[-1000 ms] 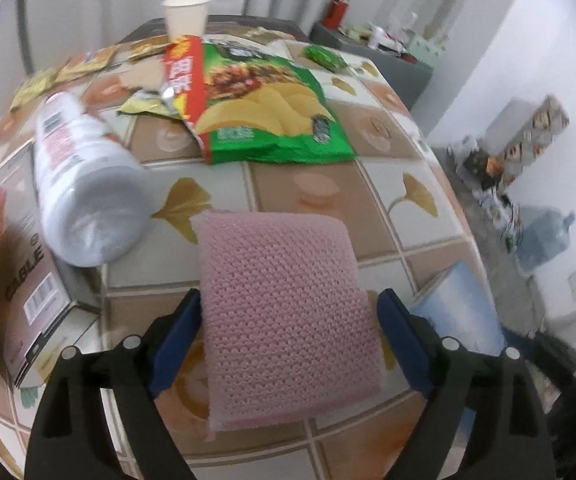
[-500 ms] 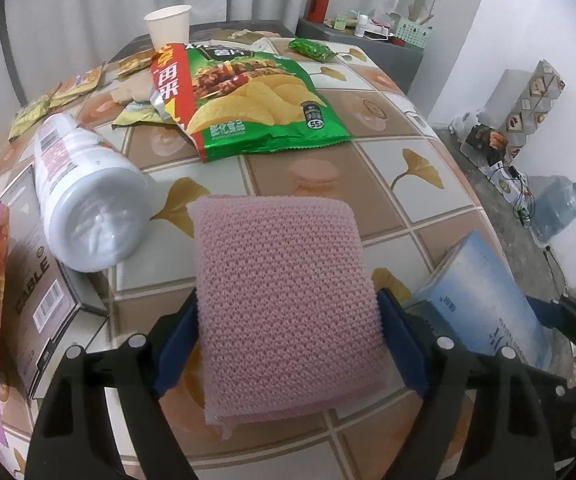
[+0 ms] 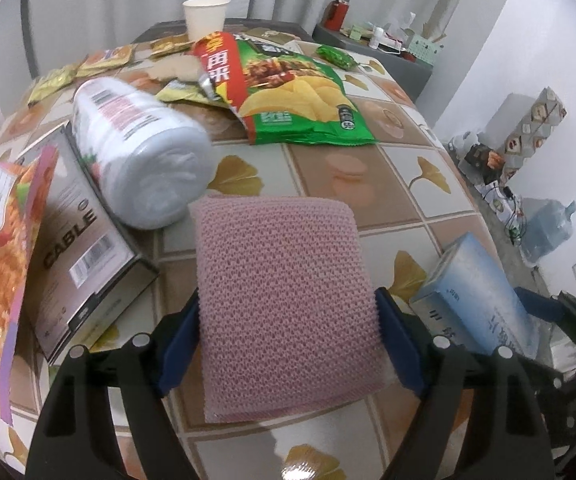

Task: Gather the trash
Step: 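Carry the blue box and pink pad in both tools over the blue wastebasket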

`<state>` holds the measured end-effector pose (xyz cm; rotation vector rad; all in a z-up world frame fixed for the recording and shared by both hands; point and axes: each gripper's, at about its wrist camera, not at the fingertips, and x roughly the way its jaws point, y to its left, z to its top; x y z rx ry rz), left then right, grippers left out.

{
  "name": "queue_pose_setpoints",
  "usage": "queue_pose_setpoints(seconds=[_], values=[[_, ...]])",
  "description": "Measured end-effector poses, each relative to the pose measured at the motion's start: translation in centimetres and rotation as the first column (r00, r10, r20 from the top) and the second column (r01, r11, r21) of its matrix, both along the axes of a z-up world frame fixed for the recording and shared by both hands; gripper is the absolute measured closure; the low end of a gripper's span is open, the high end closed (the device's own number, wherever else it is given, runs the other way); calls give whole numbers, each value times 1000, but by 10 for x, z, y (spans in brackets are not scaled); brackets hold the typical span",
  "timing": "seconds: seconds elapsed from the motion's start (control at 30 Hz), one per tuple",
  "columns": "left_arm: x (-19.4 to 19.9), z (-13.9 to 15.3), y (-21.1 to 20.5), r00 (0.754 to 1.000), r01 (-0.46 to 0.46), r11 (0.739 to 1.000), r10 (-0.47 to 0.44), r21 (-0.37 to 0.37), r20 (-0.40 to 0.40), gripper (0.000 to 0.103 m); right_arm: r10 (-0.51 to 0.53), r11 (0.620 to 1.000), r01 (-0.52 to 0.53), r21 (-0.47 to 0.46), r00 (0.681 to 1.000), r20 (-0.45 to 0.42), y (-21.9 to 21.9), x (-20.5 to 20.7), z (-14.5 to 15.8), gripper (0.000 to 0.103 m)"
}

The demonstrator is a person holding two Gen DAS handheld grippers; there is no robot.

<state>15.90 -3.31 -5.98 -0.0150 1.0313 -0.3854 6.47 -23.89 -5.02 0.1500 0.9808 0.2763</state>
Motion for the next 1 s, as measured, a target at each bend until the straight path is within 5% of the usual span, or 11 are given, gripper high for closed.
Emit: queue_pose_setpoints(seconds=[0.3,0.43,1.0], values=[[-3,4,12,999,-42,998,41,-45,-17,24,19,999,-20,-28,1000,-24,10,6,-14,16],[-4,7,12,999,-37,998,37,-53,-13,24,-11,1000,10,-27,999,-33,7,5,-17,28],[-22,32,6,1000,-8,993,11,-116,19,24,-71,984,70,162,997,0,-27,-6,2,30]])
